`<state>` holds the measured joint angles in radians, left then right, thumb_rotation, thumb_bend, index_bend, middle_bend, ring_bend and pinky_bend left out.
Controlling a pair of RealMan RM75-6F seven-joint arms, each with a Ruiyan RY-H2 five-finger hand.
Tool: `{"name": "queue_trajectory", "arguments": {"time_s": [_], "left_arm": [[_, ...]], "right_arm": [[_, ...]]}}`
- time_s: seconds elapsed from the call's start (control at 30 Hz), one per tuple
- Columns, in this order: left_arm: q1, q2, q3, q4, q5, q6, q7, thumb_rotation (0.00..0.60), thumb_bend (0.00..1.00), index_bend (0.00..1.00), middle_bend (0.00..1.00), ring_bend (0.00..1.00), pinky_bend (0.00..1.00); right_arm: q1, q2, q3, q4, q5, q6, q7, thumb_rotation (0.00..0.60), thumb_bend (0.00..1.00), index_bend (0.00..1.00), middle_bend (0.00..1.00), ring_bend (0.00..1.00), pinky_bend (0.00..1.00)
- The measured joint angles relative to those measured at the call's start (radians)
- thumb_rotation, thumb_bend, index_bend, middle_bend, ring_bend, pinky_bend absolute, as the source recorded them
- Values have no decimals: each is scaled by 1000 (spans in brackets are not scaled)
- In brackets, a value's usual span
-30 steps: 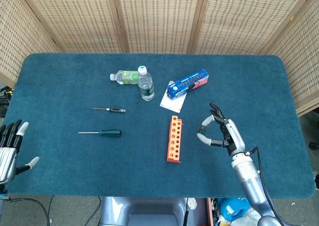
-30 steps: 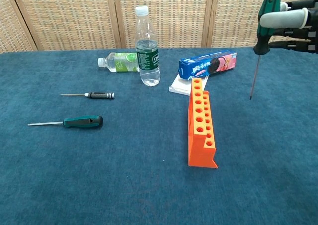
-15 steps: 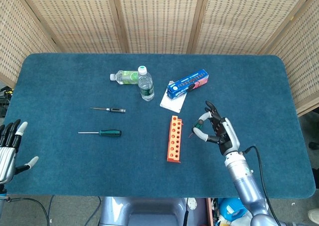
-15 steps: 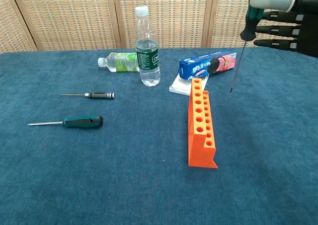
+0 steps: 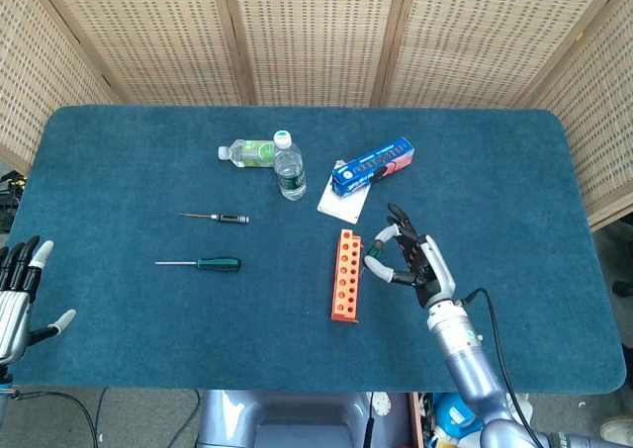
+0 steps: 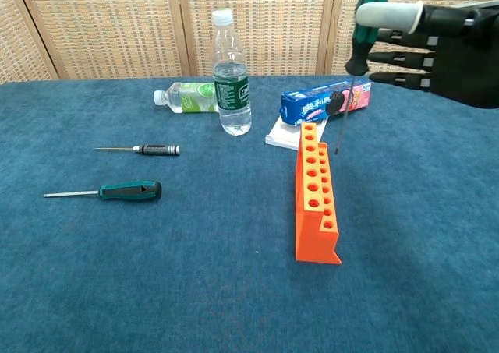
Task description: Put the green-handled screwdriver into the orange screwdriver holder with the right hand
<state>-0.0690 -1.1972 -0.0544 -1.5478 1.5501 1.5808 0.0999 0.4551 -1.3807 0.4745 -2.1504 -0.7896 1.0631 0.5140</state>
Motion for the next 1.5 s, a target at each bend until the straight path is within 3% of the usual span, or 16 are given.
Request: {"name": "queue_trajectory", "arguments": {"time_s": [0.73, 1.5], "left_arm": [[-10, -8, -2, 16, -23, -33, -4, 600, 0, 0, 0, 0, 0], [-15, -16, 2, 20, -23, -40, 7, 600, 0, 0, 0, 0, 0]], "right_arm": [[116, -100, 56, 85, 123, 11, -94, 600, 219, 646, 25, 0, 0], [93, -87, 57, 110, 110, -30, -51, 600, 219, 646, 27, 0, 0]]}}
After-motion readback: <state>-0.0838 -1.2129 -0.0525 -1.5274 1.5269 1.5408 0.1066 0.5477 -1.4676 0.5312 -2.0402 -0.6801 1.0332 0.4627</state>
